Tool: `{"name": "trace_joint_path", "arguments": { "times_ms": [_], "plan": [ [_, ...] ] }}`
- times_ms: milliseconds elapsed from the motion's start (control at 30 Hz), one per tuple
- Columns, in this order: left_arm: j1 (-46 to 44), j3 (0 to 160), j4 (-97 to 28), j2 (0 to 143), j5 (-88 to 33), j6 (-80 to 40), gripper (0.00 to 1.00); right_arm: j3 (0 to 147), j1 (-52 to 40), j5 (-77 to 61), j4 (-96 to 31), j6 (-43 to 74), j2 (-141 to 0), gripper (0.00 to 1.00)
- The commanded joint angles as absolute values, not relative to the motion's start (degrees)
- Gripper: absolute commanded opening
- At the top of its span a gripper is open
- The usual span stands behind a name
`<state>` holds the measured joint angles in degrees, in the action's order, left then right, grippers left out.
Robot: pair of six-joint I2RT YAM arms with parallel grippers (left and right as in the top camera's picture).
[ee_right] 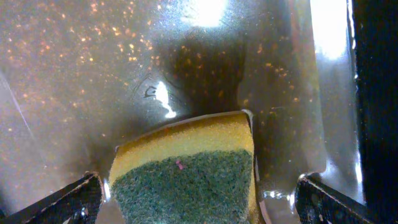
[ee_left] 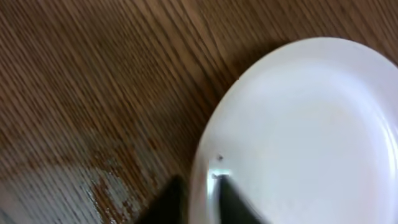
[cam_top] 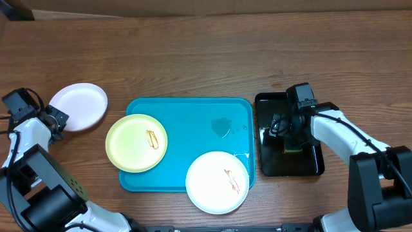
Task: Clean dirty plates on tray and stack at the side
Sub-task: 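Set the white plate on the table left of the tray, release, then move the left gripper to the lower white plate and grasp its rim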
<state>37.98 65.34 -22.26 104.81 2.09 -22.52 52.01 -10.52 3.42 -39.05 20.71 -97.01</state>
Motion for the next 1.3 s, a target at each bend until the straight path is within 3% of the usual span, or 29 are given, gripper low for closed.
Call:
{"name": "trace_joint_path", "arguments": {
  "times_ms": [0, 33, 67, 200, 433, 667, 733, 800, 867, 933, 1067, 1267],
  "plan": [
    [37.95, 66.11, -22.92, 104.84, -2.48, -21.89, 0.72, 50.96, -10.33, 2.5, -39.22, 20.86, -97.14, 1.0],
    [37.95, 66.46, -23.55, 104.49, -5.61, -21.17, 0.82, 50.96, -10.33, 2.5, -39.22, 20.86, -97.14, 1.0],
    [37.87, 67.79, -25.61, 103.35, -12.4, -20.75, 1.0, 50.96, -10.33, 2.5, -39.22, 20.86, -97.14, 1.0],
    [37.71, 72.88, -34.24, 98.21, -20.84, -20.78, 1.0, 50.96, -10.33, 2.5, -39.22, 20.86, -97.14, 1.0],
    [32.75, 74.24, -49.52, 82.94, -24.12, -18.31, 1.0, 50.96, -10.33, 2.5, -39.22, 20.86, -97.14, 1.0],
    [15.05, 73.93, -67.9, 74.37, -20.05, -9.52, 0.93, 50.96, -10.33, 2.5, -39.2, 20.86, -97.14, 1.0],
    [8.95, 73.32, -71.26, 74.76, -15.88, -8.97, 0.82, 50.96, -10.33, 2.5, -39.22, 20.86, -97.14, 1.0],
    [4.08, 71.85, -72.73, 75.42, -13.96, -8.99, 0.69, 50.96, -10.33, 2.5, -39.22, 20.86, -97.14, 1.0],
    [-0.4, 69.52, -73.01, 76.2, -14.09, -9.87, 0.64, 50.96, -10.33, 2.5, -39.22, 20.86, -97.14, 1.0],
    [-5.48, 66.08, -72.55, 77.43, -14.22, -12.12, 0.72, 50.96, -10.33, 2.5, -39.22, 20.86, -97.14, 1.0],
    [-12.47, 59.66, -68.82, 79.2, -14.17, -17.32, 0.77, 50.96, -10.33, 2.5, -39.22, 20.86, -97.14, 1.0],
    [-19.44, 50.96, -60.58, 80.51, -14.57, -25.91, 0.75, 50.96, -10.33, 2.5, -39.22, 20.86, -97.14, 1.0]
  ]
}}
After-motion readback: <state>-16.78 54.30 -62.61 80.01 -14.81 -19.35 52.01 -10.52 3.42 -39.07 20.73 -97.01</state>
